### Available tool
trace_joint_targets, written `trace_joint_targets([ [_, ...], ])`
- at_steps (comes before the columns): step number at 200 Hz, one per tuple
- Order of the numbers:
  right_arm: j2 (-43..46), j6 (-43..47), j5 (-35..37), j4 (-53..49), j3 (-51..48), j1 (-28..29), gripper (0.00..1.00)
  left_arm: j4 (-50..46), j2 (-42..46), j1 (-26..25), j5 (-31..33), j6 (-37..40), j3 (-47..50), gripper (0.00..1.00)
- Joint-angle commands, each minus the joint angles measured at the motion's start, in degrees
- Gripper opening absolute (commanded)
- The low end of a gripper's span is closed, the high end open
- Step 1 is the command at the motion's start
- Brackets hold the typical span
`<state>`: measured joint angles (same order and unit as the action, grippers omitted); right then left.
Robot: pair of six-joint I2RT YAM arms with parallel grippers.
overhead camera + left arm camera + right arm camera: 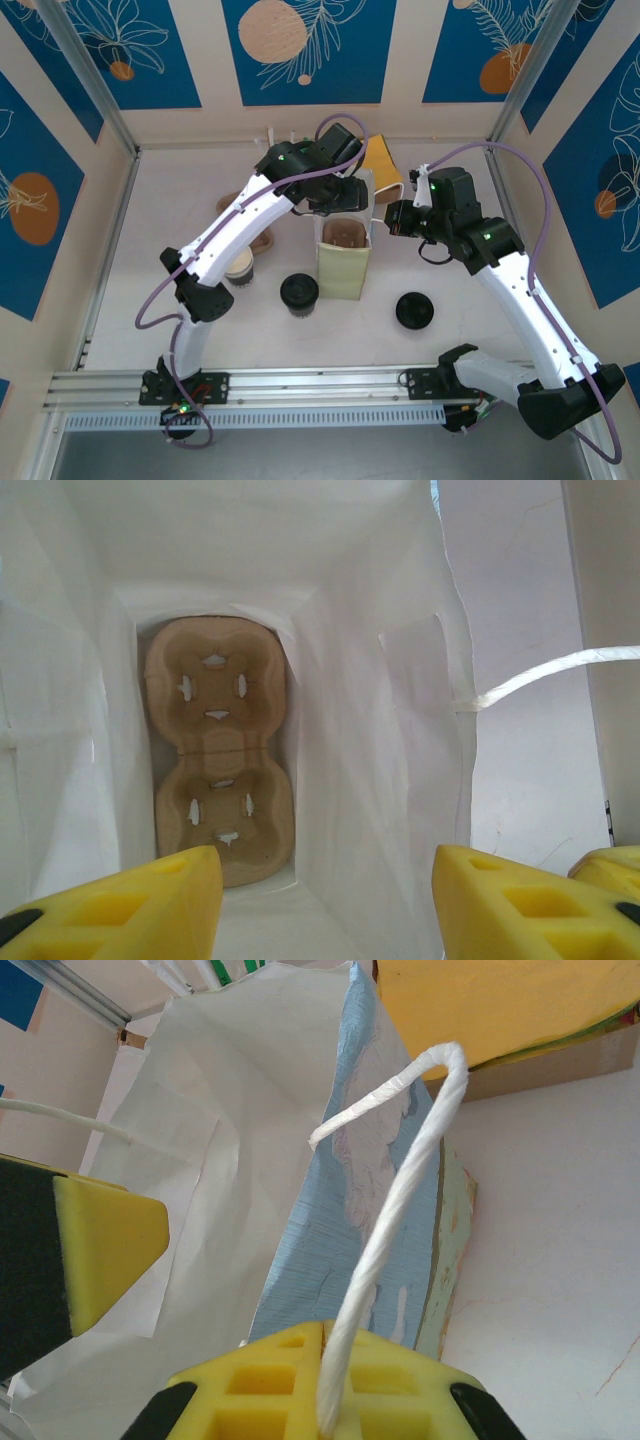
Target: Pack the takeout coffee
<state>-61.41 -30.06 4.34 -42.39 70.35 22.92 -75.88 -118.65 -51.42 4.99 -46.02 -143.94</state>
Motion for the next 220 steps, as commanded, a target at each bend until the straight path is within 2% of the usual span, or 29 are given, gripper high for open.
trace_joint_targets([
  [1, -0.38, -0.26, 0.32, 0.64, 0.56, 0.43, 0.08, -1.29, 0.54, -0.52, 0.17, 0.58, -1.08, 0.57],
  [56, -0.20, -0.18, 0.56, 0.38, 0.49, 0.43, 0.07, -0.28, 1.50, -0.53, 0.02, 1.09, -1.08, 0.57],
  [88, -0.20, -0.08, 0.63, 0.29, 0.57, 0.38, 0.07, 3.67, 3.61, -0.55, -1.28, 4.13, -1.12, 0.58],
  [137, -0.21, -0.19, 0.49, 0.23, 0.71, 0.45, 0.07, 7.21, 8.13, -0.52, 0.53, 6.87, -1.08, 0.61],
  [175, -0.30, 0.56, 1.41, -0.39, 1.44, 0.30, 0.07, 6.53, 12.34, -0.48, 4.70, 8.64, -1.04, 0.64],
  [194, -0.64, 0.93, 1.54, -0.73, 2.02, 0.13, 0.08, 3.47, 14.45, -0.27, 8.39, 8.63, -0.74, 0.69],
  [220, -1.16, 1.34, 1.46, -0.91, 2.81, 0.11, 0.08, -1.22, 18.55, 0.90, 13.84, 7.33, 3.89, 0.71],
])
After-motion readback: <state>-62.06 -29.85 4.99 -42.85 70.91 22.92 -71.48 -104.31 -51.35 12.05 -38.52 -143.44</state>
